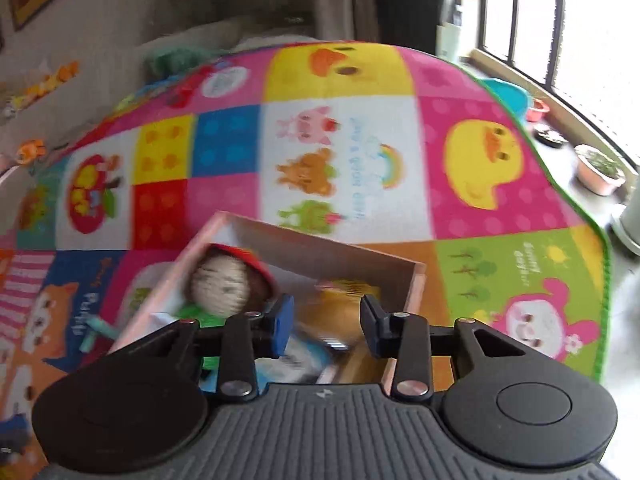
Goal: Organize objects
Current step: 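Open both tools and withdraw them from the pink box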
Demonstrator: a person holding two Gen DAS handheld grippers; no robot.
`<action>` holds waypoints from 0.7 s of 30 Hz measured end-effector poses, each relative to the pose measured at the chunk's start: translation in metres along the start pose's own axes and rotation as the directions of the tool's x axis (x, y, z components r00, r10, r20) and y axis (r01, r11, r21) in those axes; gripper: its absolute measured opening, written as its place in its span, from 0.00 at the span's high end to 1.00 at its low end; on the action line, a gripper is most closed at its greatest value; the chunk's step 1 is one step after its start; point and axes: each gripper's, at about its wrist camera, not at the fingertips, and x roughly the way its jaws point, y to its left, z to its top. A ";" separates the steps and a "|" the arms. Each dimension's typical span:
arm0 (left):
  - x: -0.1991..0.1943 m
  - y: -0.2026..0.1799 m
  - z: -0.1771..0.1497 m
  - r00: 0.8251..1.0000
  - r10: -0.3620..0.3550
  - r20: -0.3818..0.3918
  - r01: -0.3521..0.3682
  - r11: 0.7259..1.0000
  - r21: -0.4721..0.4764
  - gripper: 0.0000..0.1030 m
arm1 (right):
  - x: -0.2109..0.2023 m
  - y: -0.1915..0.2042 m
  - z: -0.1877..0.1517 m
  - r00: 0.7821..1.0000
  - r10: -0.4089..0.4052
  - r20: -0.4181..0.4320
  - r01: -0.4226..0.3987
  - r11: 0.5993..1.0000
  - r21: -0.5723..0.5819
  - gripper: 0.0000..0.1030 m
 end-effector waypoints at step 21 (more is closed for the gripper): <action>-0.027 0.043 -0.002 0.994 0.083 0.065 -0.072 0.985 -0.159 0.65 | 0.112 0.212 -0.055 0.961 0.125 -0.245 -0.197 0.934 -0.298 0.72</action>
